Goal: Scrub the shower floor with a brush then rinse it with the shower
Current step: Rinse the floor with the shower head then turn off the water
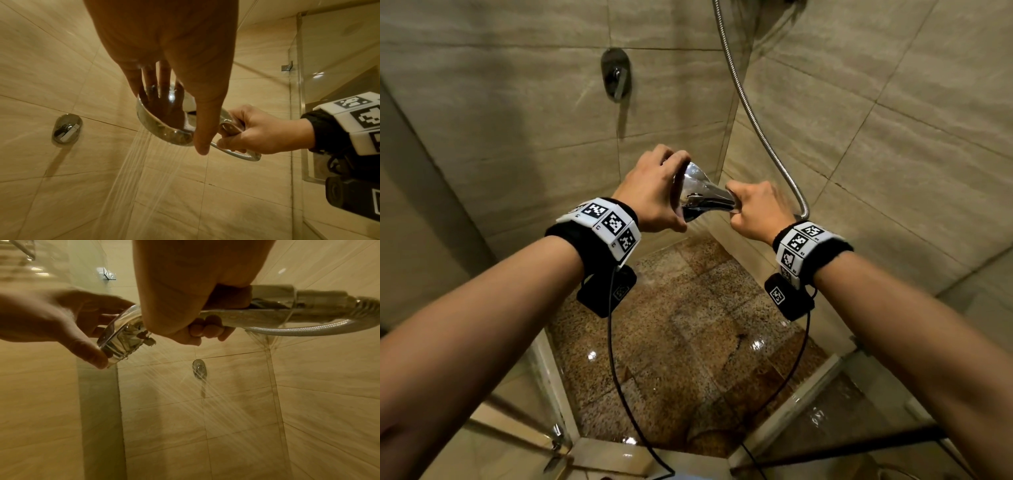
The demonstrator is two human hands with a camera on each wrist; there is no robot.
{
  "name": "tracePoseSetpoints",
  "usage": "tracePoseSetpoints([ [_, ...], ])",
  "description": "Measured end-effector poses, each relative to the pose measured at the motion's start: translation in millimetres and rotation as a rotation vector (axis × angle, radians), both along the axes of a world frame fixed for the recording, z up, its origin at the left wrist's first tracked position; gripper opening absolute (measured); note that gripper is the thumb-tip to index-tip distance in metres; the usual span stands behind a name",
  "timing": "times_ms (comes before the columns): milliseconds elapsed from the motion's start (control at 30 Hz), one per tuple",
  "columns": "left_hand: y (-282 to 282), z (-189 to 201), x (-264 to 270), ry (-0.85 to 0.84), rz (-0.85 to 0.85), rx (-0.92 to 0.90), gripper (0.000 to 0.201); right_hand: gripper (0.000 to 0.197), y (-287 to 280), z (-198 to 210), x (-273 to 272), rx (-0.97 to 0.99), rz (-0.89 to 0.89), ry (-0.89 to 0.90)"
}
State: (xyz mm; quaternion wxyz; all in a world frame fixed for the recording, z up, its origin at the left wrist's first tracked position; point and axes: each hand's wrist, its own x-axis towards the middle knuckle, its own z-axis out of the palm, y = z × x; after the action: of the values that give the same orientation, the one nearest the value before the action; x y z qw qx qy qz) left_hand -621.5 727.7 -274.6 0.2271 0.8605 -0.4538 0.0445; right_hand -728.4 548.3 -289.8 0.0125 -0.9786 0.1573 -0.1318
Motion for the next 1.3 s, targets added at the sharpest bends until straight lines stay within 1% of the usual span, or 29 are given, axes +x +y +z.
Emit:
tracePoseSetpoints([
  [133, 7.5, -2.4, 1.9, -0.005, 0.009, 0.024, 0.101, 0.009, 5.0, -10.8, 6.4, 0.072, 0.025, -0.011],
  [300, 21.3, -5.0, 5.4, -0.004, 0.035, 0.055, 0.100, 0.014, 15.0, -26.6, 20.3, 0.130, 0.089, -0.043],
  [433, 33.9, -4.9, 7.3, -0.009, 0.062, 0.087, 0.098, 0.021, 24.4, -36.6, 32.8, 0.183, 0.131, -0.037],
  [600, 47.3, -6.2, 9.6, -0.017, 0.100, 0.098, 0.093, 0.020, 36.7, -46.1, 46.7, 0.234, 0.166, -0.013],
  [767, 58.0, -8.3, 12.3, -0.021, 0.137, 0.115, 0.094, 0.022, 46.8, -46.2, 53.2, 0.257, 0.205, 0.014],
  [900, 66.9, -7.7, 13.5, -0.030, 0.169, 0.144, 0.095, 0.021, 54.1, -46.2, 56.3, 0.270, 0.236, 0.003],
  [1133, 89.2, 2.6, 18.4, -0.061, 0.225, 0.204, 0.102, 0.012, 73.7, -51.5, 70.9, 0.348, 0.301, -0.045],
  [1200, 97.4, 5.0, 19.2, -0.074, 0.241, 0.218, 0.101, 0.013, 81.8, -52.8, 75.2, 0.384, 0.316, -0.053],
  [1300, 108.0, 6.8, 19.4, -0.097, 0.267, 0.250, 0.101, 0.022, 93.7, -55.8, 80.1, 0.447, 0.336, -0.054],
])
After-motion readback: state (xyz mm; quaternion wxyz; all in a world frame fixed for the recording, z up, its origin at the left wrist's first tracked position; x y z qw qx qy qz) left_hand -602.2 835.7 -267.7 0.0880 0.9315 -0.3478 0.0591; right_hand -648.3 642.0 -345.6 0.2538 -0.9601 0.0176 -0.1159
